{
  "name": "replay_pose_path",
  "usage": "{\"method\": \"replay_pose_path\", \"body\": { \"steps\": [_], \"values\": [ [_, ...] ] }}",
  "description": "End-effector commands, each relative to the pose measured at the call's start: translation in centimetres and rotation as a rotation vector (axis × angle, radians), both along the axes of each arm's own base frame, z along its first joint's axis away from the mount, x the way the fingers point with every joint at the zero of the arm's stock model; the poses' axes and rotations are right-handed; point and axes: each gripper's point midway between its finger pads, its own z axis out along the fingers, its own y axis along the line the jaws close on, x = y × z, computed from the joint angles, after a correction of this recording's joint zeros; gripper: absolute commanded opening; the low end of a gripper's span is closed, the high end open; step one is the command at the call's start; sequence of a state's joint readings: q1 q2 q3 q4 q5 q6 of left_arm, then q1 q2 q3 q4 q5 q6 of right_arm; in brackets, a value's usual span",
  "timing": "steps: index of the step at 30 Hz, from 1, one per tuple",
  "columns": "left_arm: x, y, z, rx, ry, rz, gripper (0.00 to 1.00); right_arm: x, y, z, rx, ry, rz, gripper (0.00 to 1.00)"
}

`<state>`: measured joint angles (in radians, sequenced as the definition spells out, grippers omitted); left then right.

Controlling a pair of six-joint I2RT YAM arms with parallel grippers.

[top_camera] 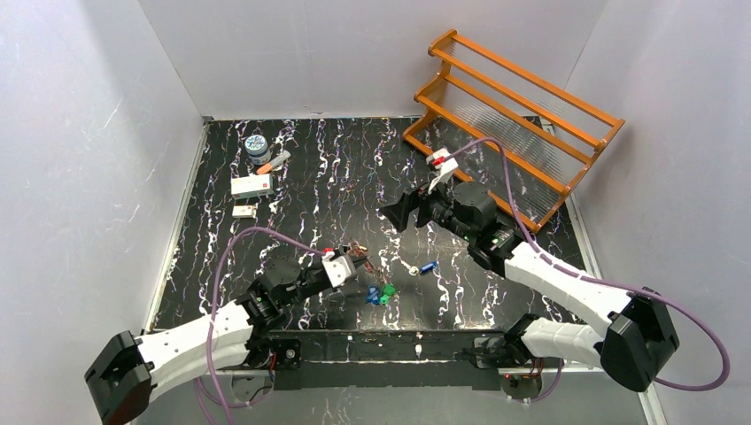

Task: Put the keys on the keyring

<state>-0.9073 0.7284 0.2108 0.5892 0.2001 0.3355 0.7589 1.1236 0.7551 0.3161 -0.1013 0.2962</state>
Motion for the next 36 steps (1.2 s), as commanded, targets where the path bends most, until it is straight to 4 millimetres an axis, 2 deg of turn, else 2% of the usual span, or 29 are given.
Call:
{"method": "replay_pose_path", "body": {
  "steps": [1,5,9,11,17,20,23,27,30,33,36],
  "values": [
    [0.3,-0.5,0.7,-0.012,-0.014,-0.003,0.00,1.7,-3.4,-6.1,-0.127,0.261,-0.250,0.99],
    [0.1,-1.0,-0.3,-0.057,0.129,0.016,0.00,-0.3,-4.0,-10.0,-0.212,0.515,-0.268,0.99],
    [0.0,-1.5,-1.7,-0.098,0.303,0.046,0.00,-3.5,-4.7,-13.1,-0.302,0.731,-0.247,0.99],
    [0.1,-1.7,-2.2,-0.125,0.391,0.079,0.00,-5.2,-5.3,-14.3,-0.333,0.815,-0.234,0.92],
    [1.1,-1.6,-2.4,-0.180,0.491,0.166,0.00,-9.2,-7.6,-15.2,-0.339,0.930,-0.231,0.72],
    [1.3,-1.6,-1.7,-0.193,0.478,0.171,0.00,-10.3,-7.9,-16.0,-0.330,0.981,-0.228,0.70],
    [1.6,-1.5,-1.1,-0.210,0.462,0.185,0.00,-10.7,-7.9,-17.8,-0.352,1.029,-0.227,0.72],
    [1.4,-1.7,-0.2,-0.220,0.445,0.158,0.00,-9.4,-7.7,-19.4,-0.404,1.041,-0.232,0.74],
    [1.2,-1.9,0.2,-0.228,0.441,0.142,0.00,-6.3,-6.8,-19.3,-0.392,1.004,-0.238,0.73],
    [1.2,-1.9,0.2,-0.239,0.451,0.146,0.00,-2.2,-5.3,-18.2,-0.338,0.940,-0.241,0.73],
    [1.1,-2.0,0.2,-0.249,0.460,0.139,0.00,1.4,-3.7,-15.4,-0.277,0.878,-0.208,0.70]
  ]
}}
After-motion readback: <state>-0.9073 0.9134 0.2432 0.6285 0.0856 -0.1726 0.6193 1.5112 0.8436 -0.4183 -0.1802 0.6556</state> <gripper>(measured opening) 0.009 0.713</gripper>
